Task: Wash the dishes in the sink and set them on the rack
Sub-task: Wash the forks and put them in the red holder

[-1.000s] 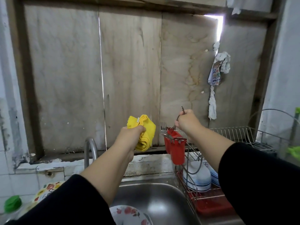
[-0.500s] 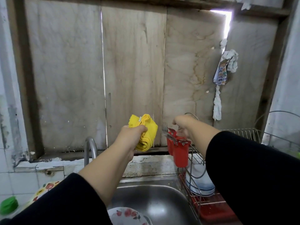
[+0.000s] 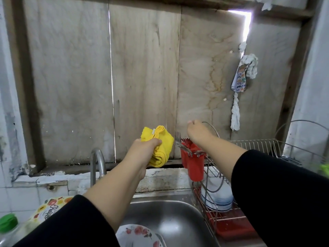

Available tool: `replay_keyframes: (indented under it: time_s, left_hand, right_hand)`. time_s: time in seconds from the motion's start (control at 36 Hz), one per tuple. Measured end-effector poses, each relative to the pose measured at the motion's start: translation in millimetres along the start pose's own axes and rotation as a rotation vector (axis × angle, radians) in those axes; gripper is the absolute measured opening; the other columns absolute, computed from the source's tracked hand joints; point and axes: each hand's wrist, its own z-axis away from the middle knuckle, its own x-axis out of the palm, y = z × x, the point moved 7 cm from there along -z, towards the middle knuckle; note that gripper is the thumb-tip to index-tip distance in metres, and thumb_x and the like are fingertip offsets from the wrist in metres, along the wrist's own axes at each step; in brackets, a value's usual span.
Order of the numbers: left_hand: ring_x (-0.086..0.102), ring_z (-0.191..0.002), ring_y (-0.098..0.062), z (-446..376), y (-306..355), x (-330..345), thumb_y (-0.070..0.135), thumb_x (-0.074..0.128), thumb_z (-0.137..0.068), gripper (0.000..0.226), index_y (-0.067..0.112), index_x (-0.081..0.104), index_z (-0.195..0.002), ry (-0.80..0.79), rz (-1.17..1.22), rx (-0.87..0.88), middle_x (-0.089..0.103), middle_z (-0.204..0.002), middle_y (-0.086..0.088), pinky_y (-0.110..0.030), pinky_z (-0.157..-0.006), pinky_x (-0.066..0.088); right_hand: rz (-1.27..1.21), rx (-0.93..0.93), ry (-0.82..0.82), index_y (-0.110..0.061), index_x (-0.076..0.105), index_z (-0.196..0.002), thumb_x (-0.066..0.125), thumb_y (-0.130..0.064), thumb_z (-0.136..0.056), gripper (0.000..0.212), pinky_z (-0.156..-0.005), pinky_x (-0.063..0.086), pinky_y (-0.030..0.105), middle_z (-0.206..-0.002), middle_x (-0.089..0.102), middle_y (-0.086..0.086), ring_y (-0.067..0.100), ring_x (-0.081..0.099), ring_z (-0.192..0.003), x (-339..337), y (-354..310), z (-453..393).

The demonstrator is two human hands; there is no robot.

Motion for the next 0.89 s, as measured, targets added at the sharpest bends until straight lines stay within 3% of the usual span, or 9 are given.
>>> replay_keyframes:
  time_s: [0.08,0.17,0.25,0.39,0.5,0.61,0.72,0.81,0.89]
  left_hand:
    - [0.059,-0.072,-0.018,6.3,-3.5,-2.8,0.017,0.061,-0.090,0.012,0.016,0.053,-0.082,-0.006,0.035,0.011,0.061,-0.080,-0.003,-0.034,-0.073,0.051]
    - [0.061,-0.082,-0.016,12.9,-12.6,-8.0,0.023,0.062,-0.090,0.021,0.015,0.050,-0.105,-0.004,0.074,0.010,0.063,-0.093,-0.002,-0.030,-0.066,0.049]
    - [0.063,-0.090,-0.017,20.4,-23.4,-14.5,0.027,0.061,-0.091,0.031,0.017,0.046,-0.116,0.007,0.084,0.019,0.064,-0.100,-0.002,-0.032,-0.075,0.051]
    - [0.065,-0.095,-0.023,32.8,-37.5,-28.8,0.037,0.060,-0.089,0.027,0.021,0.053,-0.110,0.099,0.000,0.049,0.067,-0.100,-0.005,-0.046,-0.092,0.051]
    - [0.064,-0.090,-0.019,45.4,-53.2,-39.6,0.038,0.055,-0.092,0.020,0.023,0.055,-0.105,0.149,-0.049,0.048,0.067,-0.095,-0.002,-0.037,-0.084,0.052]
    - [0.064,-0.083,-0.016,60.8,-71.5,-47.6,0.036,0.052,-0.095,0.013,0.023,0.055,-0.092,0.156,-0.076,0.015,0.067,-0.093,-0.004,-0.032,-0.072,0.052]
    - [0.065,-0.083,-0.014,72.4,-95.1,-55.4,0.038,0.052,-0.094,0.017,0.022,0.057,-0.094,0.148,-0.203,-0.040,0.068,-0.092,-0.001,-0.028,-0.073,0.053]
    - [0.058,-0.078,-0.010,78.4,-117.7,-59.9,0.038,0.051,-0.094,0.023,0.016,0.056,-0.098,0.131,-0.405,-0.103,0.064,-0.092,-0.001,-0.016,-0.059,0.043]
    - [0.055,-0.079,-0.009,86.3,-143.3,-62.5,0.043,0.048,-0.095,0.026,0.018,0.054,-0.096,0.069,-0.543,-0.218,0.061,-0.092,0.003,-0.019,-0.061,0.038]
  right_hand:
    - [-0.041,-0.166,0.129,-0.003,0.055,-0.119,0.031,-0.018,-0.101,0.033,-0.097,0.037,0.033,-0.124,0.055,0.018,0.031,0.049,-0.118,2.7,-9.2,7.9]
    - [-0.044,-0.329,0.123,-0.001,0.053,-0.127,0.035,-0.011,-0.100,0.033,-0.097,0.029,0.022,-0.128,0.051,0.017,0.025,0.045,-0.123,13.1,-20.5,29.0]
    - [-0.071,-0.414,0.097,-0.003,0.053,-0.128,0.039,-0.012,-0.099,0.033,-0.092,0.025,0.012,-0.129,0.050,0.012,0.021,0.045,-0.122,29.8,-23.4,51.3]
    - [-0.203,-0.378,0.026,-0.007,0.050,-0.132,0.049,-0.017,-0.096,0.037,-0.107,0.035,0.036,-0.129,0.048,0.009,0.020,0.047,-0.122,64.7,-14.1,77.6]
    - [-0.409,-0.189,-0.010,-0.008,0.040,-0.139,0.057,-0.019,-0.092,0.051,-0.105,0.039,0.038,-0.132,0.044,0.007,0.019,0.050,-0.119,90.7,5.8,94.4]
    - [-0.772,0.191,-0.178,-0.008,0.040,-0.138,0.072,-0.041,-0.080,0.075,-0.097,0.048,0.044,-0.121,0.059,0.006,0.022,0.060,-0.108,130.7,44.4,114.0]
    - [-1.228,0.490,-0.501,0.000,0.063,-0.102,0.048,-0.028,-0.097,0.032,-0.063,0.059,0.033,-0.087,0.073,0.011,0.020,0.071,-0.073,170.2,66.7,145.6]
    - [-1.324,0.630,-0.575,-0.002,0.057,-0.121,0.043,-0.029,-0.098,0.039,-0.065,0.056,0.036,-0.112,0.068,0.015,0.026,0.067,-0.096,191.9,87.1,164.9]
    - [-1.441,0.716,-0.613,-0.004,0.059,-0.113,0.040,-0.028,-0.099,0.034,-0.065,0.056,0.040,-0.102,0.070,0.016,0.027,0.068,-0.089,209.7,105.5,177.2]
